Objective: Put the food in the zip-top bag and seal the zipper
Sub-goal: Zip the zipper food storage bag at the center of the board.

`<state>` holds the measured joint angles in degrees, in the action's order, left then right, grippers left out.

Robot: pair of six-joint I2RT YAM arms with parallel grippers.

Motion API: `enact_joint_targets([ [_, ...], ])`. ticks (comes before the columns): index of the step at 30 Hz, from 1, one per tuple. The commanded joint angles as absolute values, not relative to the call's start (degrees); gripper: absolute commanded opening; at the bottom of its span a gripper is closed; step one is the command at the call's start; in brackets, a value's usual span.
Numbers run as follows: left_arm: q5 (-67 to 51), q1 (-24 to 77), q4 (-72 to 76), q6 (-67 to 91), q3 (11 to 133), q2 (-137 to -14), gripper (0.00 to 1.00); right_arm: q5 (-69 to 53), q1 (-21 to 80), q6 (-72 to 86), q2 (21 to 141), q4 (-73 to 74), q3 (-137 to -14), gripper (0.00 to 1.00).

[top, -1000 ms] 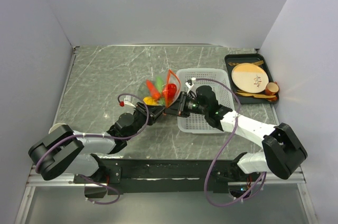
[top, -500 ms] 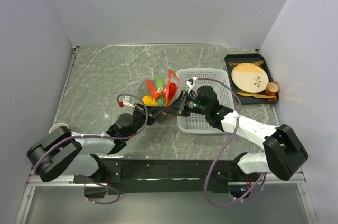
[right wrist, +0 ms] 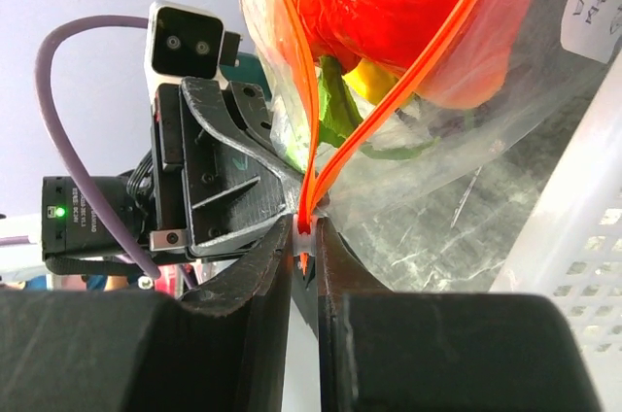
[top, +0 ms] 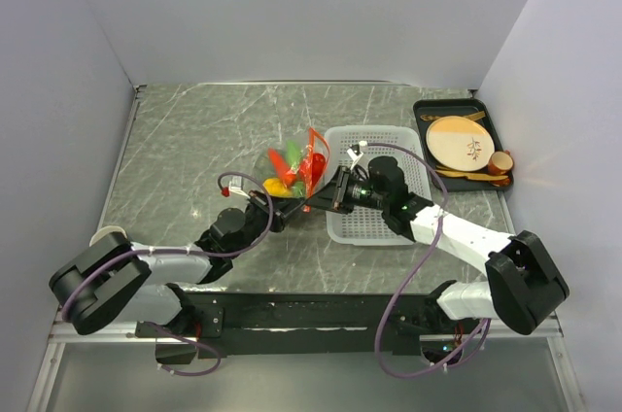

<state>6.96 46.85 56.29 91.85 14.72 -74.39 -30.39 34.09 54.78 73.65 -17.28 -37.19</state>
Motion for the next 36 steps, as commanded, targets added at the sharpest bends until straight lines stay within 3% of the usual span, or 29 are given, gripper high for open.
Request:
enact_joint_targets([
  [1,3.43,46.93,55.72,90.79,13.62,-76.81,0.01,-28.56,31.2,53.88,73.56,-23.2,-40.08,0.05],
  [15,-0.61,46.76,59.51,91.23,12.13,-80.6,0.01,-27.16,29.01,50.02,74.88,-20.13,-44.38,0.05],
  [36,-0.18,46.49,49.93,90.18,8.27,-70.41,0.01,-24.26,23.82,40.87,81.47,-10.81,-55.54,0.06],
])
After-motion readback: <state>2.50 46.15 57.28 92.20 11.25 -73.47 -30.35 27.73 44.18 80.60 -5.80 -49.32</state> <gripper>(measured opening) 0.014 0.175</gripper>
